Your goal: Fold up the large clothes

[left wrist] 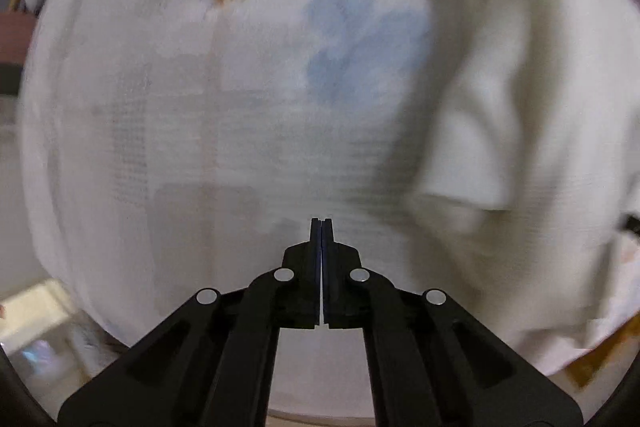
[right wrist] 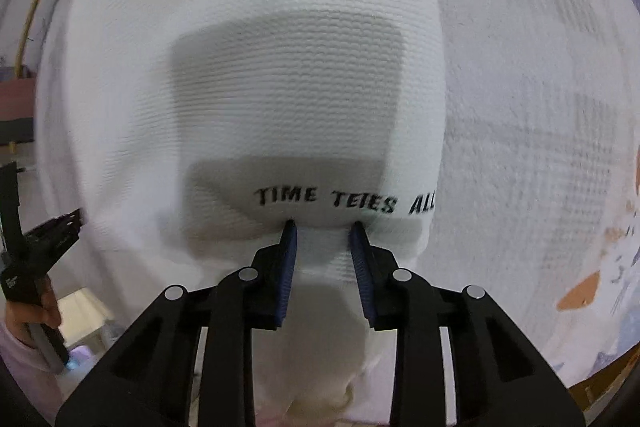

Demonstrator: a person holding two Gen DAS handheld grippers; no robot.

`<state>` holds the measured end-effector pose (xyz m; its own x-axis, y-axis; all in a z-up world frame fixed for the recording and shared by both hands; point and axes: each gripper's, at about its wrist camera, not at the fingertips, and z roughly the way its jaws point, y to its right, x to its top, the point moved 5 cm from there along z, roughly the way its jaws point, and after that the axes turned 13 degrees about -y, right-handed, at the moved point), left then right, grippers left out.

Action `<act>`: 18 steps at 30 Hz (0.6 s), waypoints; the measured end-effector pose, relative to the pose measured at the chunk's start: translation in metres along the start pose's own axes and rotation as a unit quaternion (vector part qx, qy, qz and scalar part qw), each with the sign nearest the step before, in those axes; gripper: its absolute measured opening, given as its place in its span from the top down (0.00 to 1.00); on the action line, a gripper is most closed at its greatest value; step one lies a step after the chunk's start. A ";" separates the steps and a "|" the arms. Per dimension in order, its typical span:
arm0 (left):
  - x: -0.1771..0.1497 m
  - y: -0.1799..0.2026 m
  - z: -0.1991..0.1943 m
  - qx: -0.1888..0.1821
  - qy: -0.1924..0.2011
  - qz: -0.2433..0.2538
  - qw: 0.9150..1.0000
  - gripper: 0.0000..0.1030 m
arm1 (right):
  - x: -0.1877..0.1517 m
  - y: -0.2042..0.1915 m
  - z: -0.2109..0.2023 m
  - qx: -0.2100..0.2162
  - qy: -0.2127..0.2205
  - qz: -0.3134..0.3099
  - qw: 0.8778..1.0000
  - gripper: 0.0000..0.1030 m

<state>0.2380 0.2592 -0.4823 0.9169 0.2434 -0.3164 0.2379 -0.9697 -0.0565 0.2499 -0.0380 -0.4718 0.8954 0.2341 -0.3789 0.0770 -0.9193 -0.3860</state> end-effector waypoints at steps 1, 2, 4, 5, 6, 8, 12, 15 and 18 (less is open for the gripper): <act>-0.002 0.005 -0.012 -0.016 0.010 0.001 1.000 0.99 | -0.001 -0.002 -0.011 0.006 0.007 -0.002 1.000 0.73; -0.004 0.010 -0.021 -0.025 0.018 0.004 1.000 0.99 | -0.001 -0.003 -0.024 -0.003 0.017 -0.006 1.000 0.73; -0.006 0.029 -0.045 -0.059 0.035 0.026 0.997 0.96 | 0.002 -0.002 -0.043 -0.012 0.036 -0.007 0.999 0.73; -0.005 0.039 -0.055 -0.074 0.049 0.035 0.995 0.93 | 0.007 0.000 -0.057 -0.009 0.051 -0.002 0.999 0.73; -0.001 0.046 -0.064 -0.082 0.061 0.039 0.994 0.84 | 0.010 0.003 -0.065 -0.007 0.059 -0.001 0.998 0.73; 0.010 0.059 -0.075 -0.095 0.081 0.046 0.991 0.67 | 0.029 0.005 -0.084 -0.024 0.084 -0.009 0.996 0.73; 0.058 0.093 -0.083 -0.096 0.117 0.048 0.987 0.60 | 0.066 -0.005 -0.098 -0.011 0.117 -0.021 0.993 0.73; 0.104 0.100 -0.075 -0.041 0.134 0.011 0.990 0.85 | 0.113 0.003 -0.090 -0.035 0.119 0.001 0.992 0.72; 0.147 0.102 -0.024 -0.055 0.075 -0.007 0.996 0.85 | 0.150 0.027 -0.051 -0.007 0.091 0.031 0.995 0.72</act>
<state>0.4050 0.1969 -0.5118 0.9491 0.2649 -0.1702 0.2763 -0.9600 0.0464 0.4085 -0.0441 -0.4959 0.9633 0.1169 -0.2416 0.0247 -0.9349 -0.3541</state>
